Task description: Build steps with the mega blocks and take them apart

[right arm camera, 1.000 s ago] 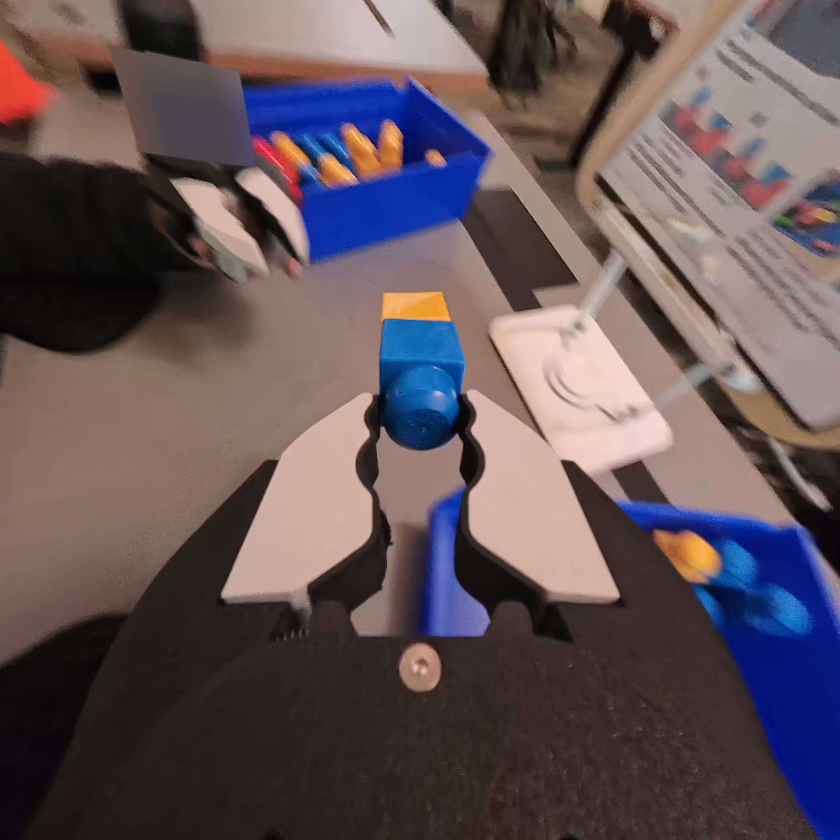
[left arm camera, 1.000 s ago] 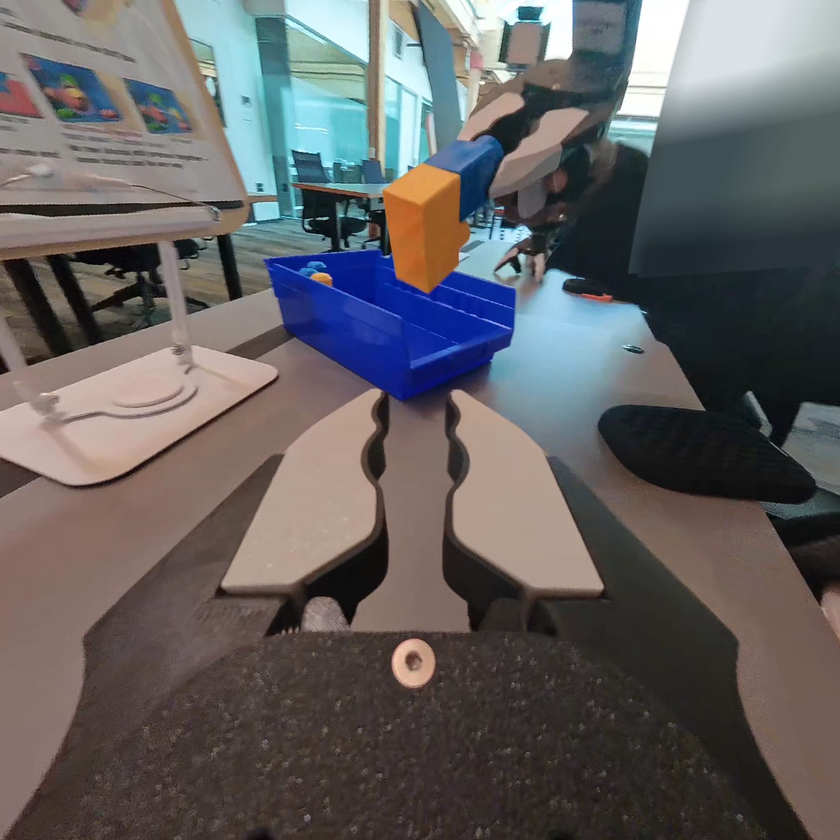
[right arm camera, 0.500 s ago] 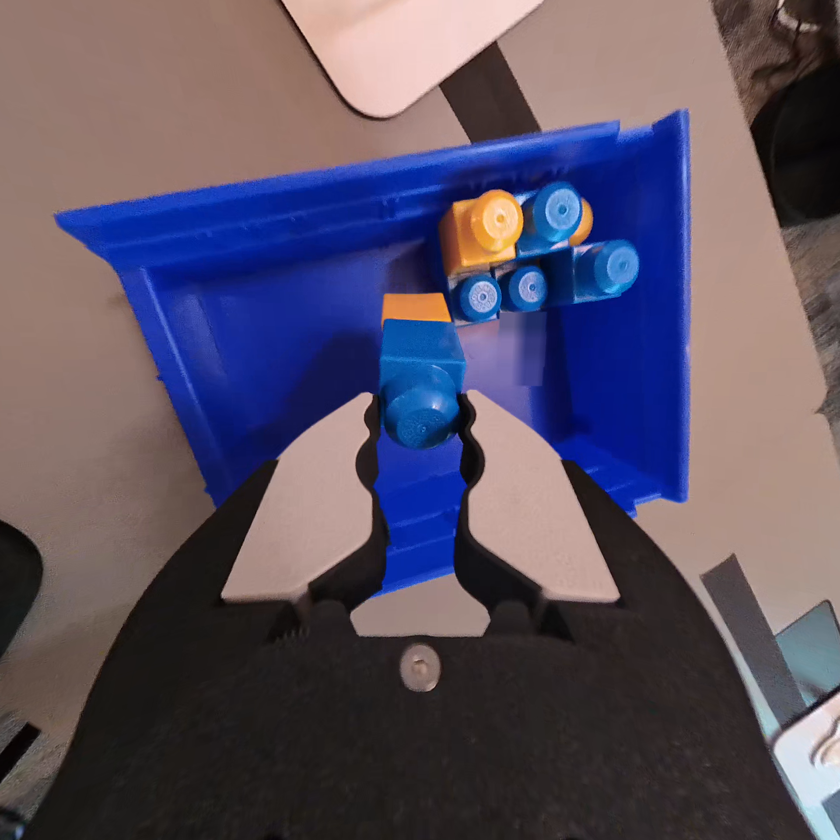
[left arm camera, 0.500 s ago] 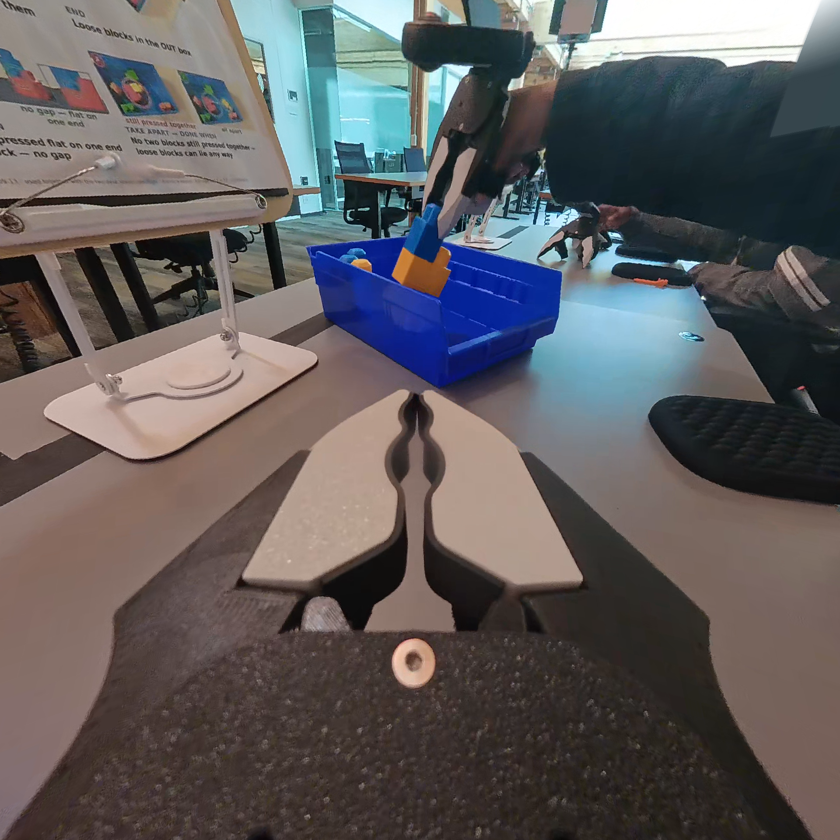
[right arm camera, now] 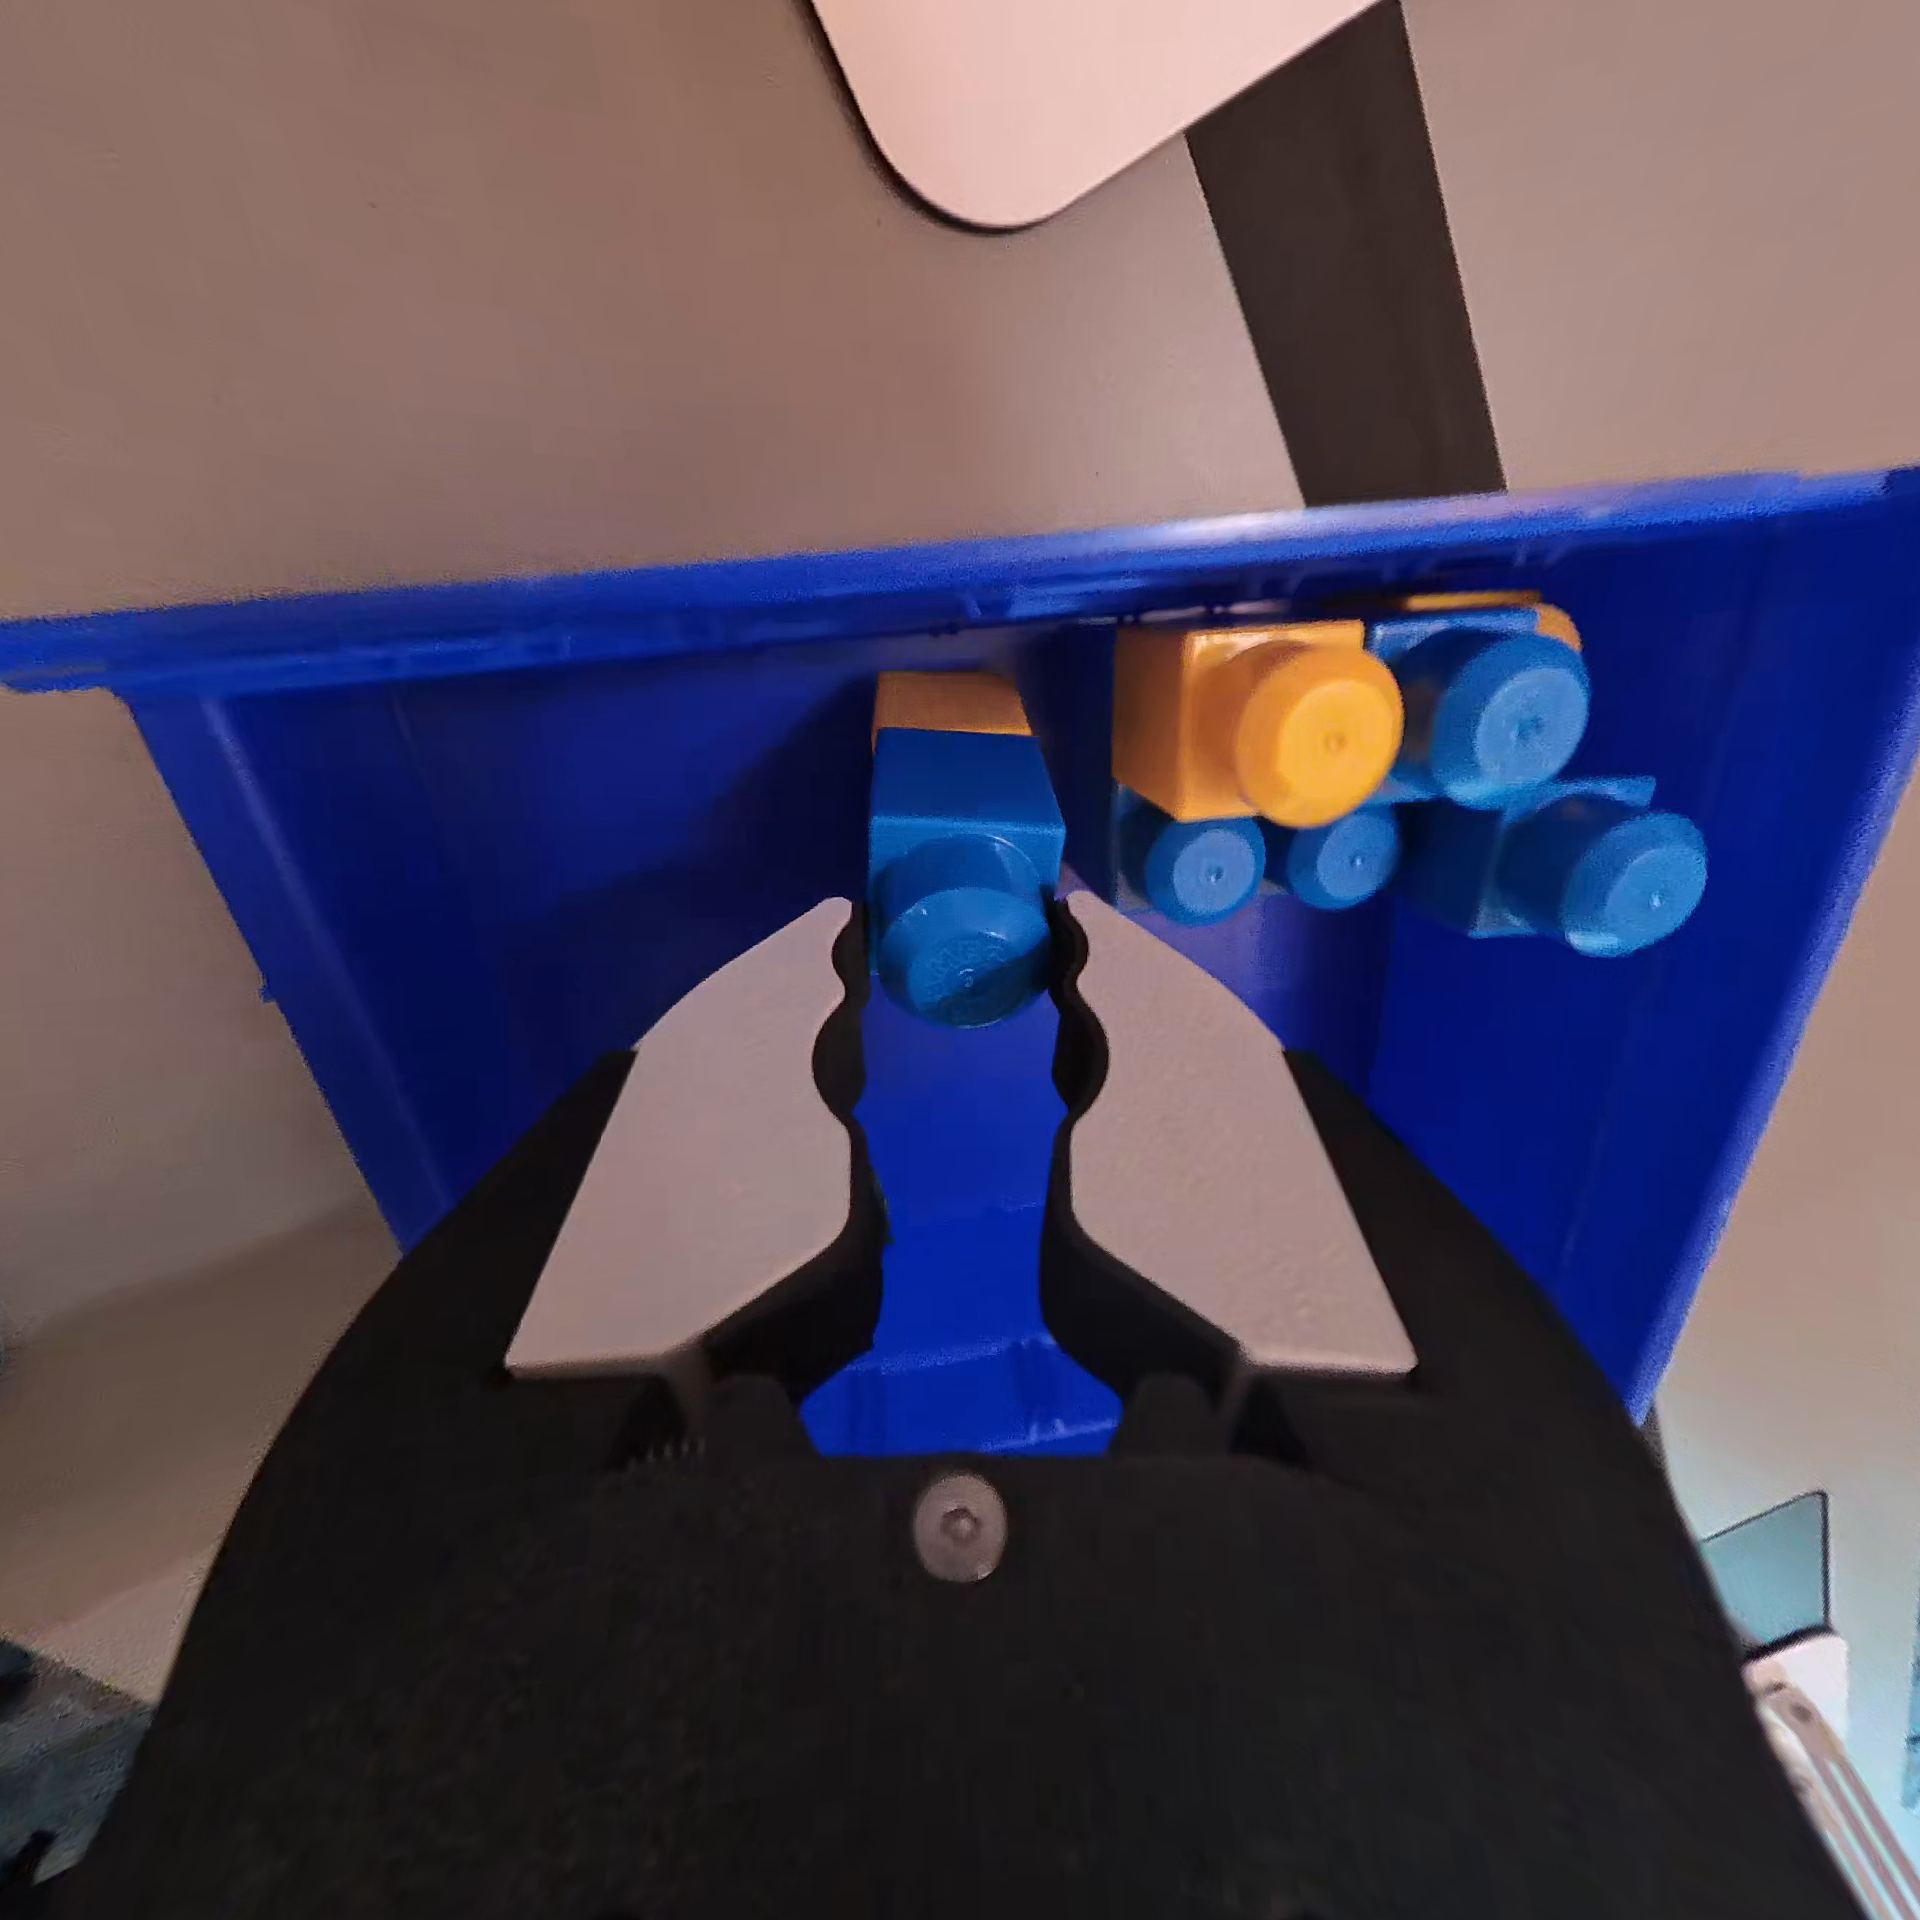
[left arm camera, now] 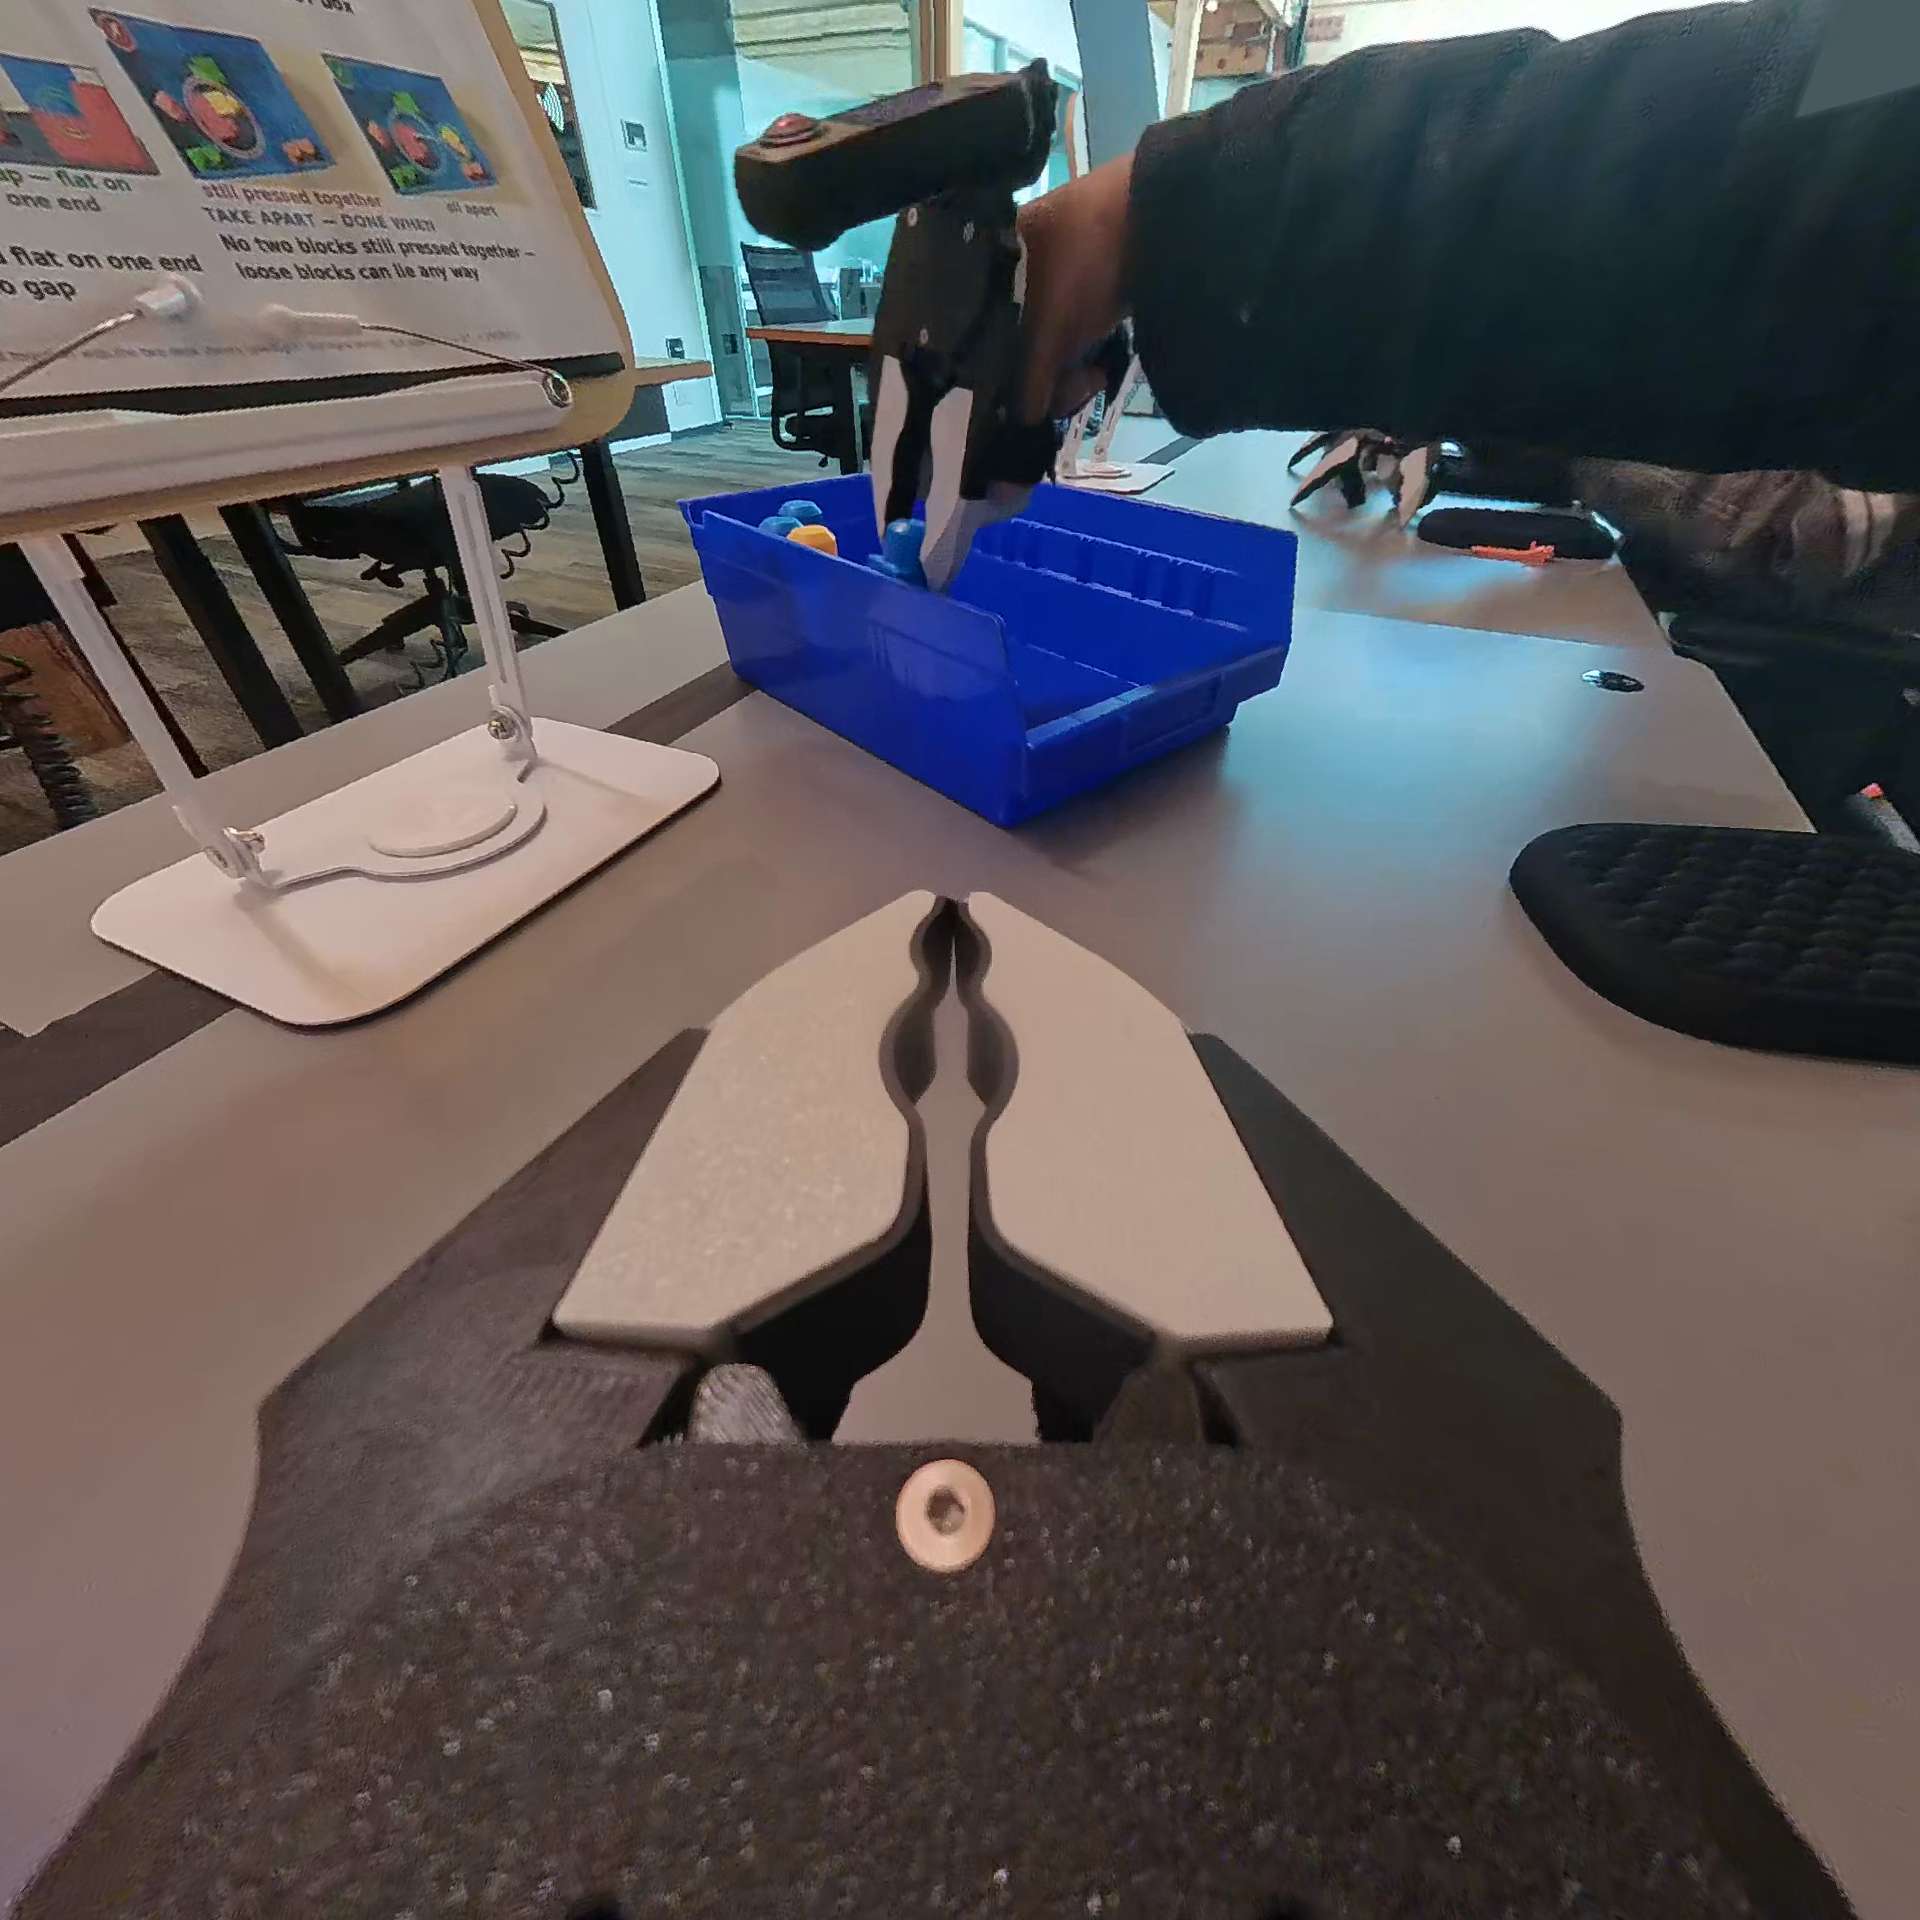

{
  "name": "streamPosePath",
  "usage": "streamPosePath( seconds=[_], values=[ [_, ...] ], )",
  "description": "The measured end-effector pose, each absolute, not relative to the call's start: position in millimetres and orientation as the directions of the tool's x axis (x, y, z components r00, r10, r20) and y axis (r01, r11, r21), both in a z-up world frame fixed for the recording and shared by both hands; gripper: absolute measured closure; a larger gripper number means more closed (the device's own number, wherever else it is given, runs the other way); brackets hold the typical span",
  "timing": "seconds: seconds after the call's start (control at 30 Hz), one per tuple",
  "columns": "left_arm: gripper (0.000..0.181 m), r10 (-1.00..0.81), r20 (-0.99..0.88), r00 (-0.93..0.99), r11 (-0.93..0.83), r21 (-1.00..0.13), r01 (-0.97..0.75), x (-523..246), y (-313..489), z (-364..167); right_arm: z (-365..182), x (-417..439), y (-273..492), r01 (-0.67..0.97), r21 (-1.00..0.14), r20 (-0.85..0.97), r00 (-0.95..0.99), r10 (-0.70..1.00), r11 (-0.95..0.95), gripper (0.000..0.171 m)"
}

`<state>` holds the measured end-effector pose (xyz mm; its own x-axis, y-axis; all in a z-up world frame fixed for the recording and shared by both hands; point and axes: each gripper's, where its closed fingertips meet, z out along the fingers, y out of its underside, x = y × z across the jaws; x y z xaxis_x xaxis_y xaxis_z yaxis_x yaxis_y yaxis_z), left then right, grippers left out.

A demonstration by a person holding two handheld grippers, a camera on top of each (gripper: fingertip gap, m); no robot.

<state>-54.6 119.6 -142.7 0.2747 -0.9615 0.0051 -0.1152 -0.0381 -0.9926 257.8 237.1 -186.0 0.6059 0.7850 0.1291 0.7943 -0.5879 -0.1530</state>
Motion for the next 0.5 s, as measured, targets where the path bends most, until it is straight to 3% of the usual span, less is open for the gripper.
streamPosePath(
  seconds=[0.2, 0.5],
  values=[
    [0.181, -0.963, 0.002, 0.268, -0.038, -0.991, -0.128, -54, 119, -146, -193, 249, 250, 0.820, -0.136, 0.182, 0.573, 0.799, -0.557, 0.138],
    [0.181, -0.964, -0.005, 0.266, -0.033, -0.990, -0.141, -54, 119, -149, -164, 242, 257, 0.814, -0.238, 0.248, 0.578, 0.777, -0.530, 0.131]
  ],
)
